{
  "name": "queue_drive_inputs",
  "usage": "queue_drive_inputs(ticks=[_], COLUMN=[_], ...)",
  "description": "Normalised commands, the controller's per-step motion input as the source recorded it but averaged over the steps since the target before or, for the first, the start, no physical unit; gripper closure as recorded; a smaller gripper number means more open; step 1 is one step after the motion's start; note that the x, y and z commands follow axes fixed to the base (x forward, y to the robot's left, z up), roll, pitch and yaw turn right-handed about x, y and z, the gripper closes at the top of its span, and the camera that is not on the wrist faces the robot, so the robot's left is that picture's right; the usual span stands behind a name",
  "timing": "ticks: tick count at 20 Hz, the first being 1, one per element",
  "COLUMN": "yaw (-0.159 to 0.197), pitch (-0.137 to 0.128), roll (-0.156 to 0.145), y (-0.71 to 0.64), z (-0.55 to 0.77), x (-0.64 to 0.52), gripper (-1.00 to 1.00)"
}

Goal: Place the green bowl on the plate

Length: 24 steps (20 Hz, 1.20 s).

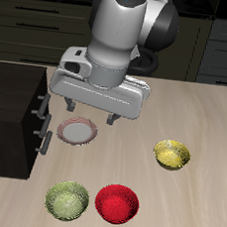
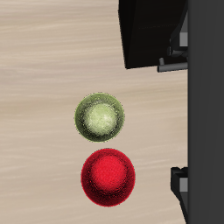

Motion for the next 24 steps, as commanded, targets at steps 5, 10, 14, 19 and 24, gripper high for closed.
queue_drive_inputs(ticks=[5,10,14,19,24], yaw=[-0.004,-0.014,0.000,0.010,-0.001], pitch=[-0.023,-0.022,-0.009,-0.007,0.007], roll=[-0.033,0.002,0.000,0.012,0.020], y=[-0.10,-0.11,-0.11,-0.11,-0.09], z=[0.11,0.11,0.01,-0.01,-0.01], x=[0.17,0.23,0.19,0.18,0.15], gripper=[-1.00,-1.00,-1.00,-1.00,-1.00])
